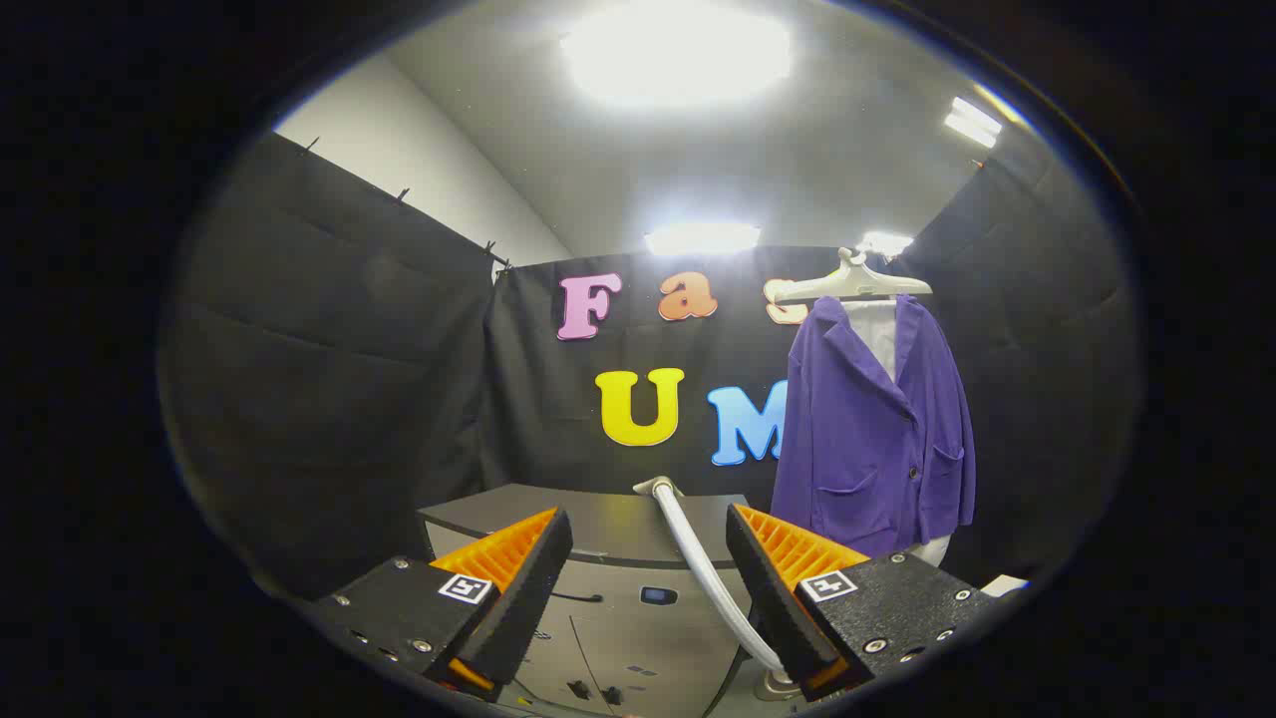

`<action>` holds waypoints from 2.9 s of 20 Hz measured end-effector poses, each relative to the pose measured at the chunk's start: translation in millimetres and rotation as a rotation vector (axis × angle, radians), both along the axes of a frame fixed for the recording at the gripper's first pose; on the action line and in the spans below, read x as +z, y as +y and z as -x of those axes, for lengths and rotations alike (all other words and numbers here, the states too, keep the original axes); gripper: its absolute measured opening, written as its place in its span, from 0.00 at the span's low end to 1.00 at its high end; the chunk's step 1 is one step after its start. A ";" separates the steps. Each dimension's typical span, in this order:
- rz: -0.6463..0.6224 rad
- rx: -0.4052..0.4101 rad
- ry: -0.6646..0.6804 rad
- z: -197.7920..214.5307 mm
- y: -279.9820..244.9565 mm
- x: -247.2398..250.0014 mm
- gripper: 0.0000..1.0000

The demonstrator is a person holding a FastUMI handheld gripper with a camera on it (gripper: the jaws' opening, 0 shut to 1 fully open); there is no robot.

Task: Iron the clothes twice with a garment steamer, once on the left side and once on the right side.

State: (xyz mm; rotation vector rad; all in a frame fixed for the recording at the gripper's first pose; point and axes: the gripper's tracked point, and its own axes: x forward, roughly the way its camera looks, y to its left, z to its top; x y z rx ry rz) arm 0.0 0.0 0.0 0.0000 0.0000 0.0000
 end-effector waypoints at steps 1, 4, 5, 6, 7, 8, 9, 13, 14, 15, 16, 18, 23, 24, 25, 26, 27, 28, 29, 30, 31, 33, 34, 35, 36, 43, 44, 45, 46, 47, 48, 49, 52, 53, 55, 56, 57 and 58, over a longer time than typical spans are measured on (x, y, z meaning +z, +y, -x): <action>0.002 0.001 0.003 -0.1 -1.9 -0.9 0.95; 0.006 -0.004 0.003 -1.2 -7.8 -0.1 0.96; 0.000 -0.002 0.003 -1.3 -9.5 0.2 0.95; -0.008 -0.002 0.005 -2.1 -11.2 0.4 0.95; -0.014 -0.003 0.007 -1.5 -12.9 -0.3 0.95; -0.017 -0.005 0.009 -0.9 -15.7 -0.3 0.96; -0.018 -0.008 0.012 -0.5 -18.7 -1.0 0.95; -0.033 -0.014 0.020 3.4 -26.0 -2.3 0.95; -0.038 -0.013 0.020 4.1 -26.9 -1.1 0.96; -0.041 -0.013 0.021 4.8 -29.1 0.1 0.96; -0.039 -0.013 0.023 5.2 -31.4 1.6 0.96; -0.028 -0.020 0.029 8.7 -37.0 4.3 0.96; -0.029 -0.018 0.030 8.0 -48.8 22.8 0.95; -0.037 -0.011 0.029 6.4 -49.5 28.5 0.95; -0.043 -0.003 0.027 5.5 -49.1 34.1 0.95; -0.046 0.003 0.024 3.8 -49.3 41.3 0.96; -0.047 0.005 0.015 1.9 -52.1 50.5 0.96; -0.048 0.005 0.009 -1.2 -54.6 60.7 0.96; -0.048 0.006 0.006 -4.4 -55.6 68.2 0.95; -0.048 0.005 0.003 -8.4 -56.6 77.3 0.95; -0.049 0.004 0.000 -13.9 -57.3 86.6 0.95; -0.052 0.001 -0.006 -25.3 -57.9 104.3 0.95; -0.055 0.002 -0.007 -32.0 -58.3 112.4 0.95; -0.055 -0.001 -0.008 -39.6 -57.9 117.1 0.95; -0.050 -0.007 -0.005 -48.2 -58.6 121.8 0.95; -0.037 -0.051 0.054 -129.5 -47.4 129.1 0.95; -0.030 -0.057 0.068 -143.4 -45.1 128.4 0.95; -0.025 -0.060 0.082 -158.4 -41.4 127.2 0.95; -0.023 -0.059 0.100 -174.0 -36.8 124.9 0.95; -0.022 -0.060 0.118 -188.0 -33.4 122.0 0.95; -0.020 -0.058 0.128 -203.0 -29.3 120.9 0.95; -0.021 -0.055 0.138 -218.0 -26.3 118.1 0.95; -0.041 -0.069 0.200 -259.7 -21.8 102.0 0.95; -0.043 -0.079 0.226 -273.1 -22.0 94.5 0.95; -0.037 -0.102 0.291 -299.0 -22.2 75.8 0.95; -0.038 -0.108 0.322 -310.0 -21.2 66.4 0.95; -0.044 -0.102 0.344 -321.2 -17.8 59.6 0.95; -0.060 -0.095 0.364 -332.1 -12.8 53.6 0.95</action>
